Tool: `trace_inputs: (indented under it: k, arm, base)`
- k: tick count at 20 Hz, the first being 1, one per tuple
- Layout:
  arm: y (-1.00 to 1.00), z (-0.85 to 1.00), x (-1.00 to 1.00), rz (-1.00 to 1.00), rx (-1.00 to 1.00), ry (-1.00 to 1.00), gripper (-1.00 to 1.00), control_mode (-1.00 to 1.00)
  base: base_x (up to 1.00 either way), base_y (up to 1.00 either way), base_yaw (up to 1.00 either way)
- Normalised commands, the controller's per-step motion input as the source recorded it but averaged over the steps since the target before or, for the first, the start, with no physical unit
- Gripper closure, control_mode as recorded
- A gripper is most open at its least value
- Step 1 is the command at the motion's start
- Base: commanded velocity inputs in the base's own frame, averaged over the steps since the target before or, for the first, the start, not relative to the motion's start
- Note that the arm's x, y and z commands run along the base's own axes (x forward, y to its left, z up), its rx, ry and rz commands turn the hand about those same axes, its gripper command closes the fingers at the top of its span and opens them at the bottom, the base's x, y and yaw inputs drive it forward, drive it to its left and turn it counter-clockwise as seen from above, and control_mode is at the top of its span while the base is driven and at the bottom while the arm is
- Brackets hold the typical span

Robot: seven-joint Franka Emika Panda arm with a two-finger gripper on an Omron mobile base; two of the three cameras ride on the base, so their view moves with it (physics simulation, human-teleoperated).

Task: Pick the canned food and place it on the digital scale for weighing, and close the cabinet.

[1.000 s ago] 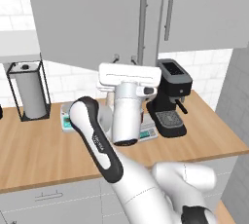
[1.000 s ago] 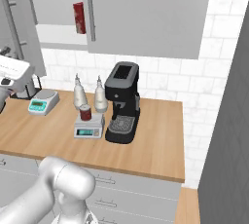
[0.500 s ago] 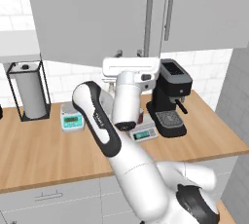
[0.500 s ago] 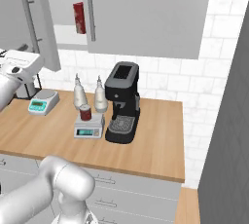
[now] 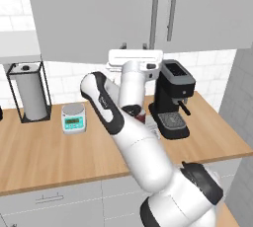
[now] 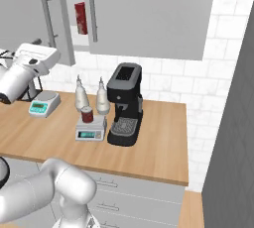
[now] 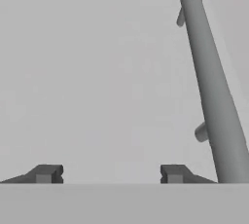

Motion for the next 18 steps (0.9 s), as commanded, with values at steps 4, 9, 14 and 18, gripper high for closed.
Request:
trace_inputs:
  k: [4, 9, 14, 18]
  arm:
    - [-0.27, 0.00, 0.69, -0.02, 0.01, -0.10, -1.00, -1.00]
    - [-0.27, 0.00, 0.59, -0.13, 0.00, -0.13, -1.00, -1.00]
    - [-0.07, 0.00, 0.65, -0.17, 0.00, -0.10, -1.00, -1.00]
    - [-0.05, -0.22, 0.94, -0.12, 0.00, -0.06, -1.00, -1.00]
  base:
    - [0.00, 0.00, 0.00]
    - [0.00, 0.00, 0.00]
    - [0.00, 0.00, 0.00]
    - [0.00, 0.00, 0.00]
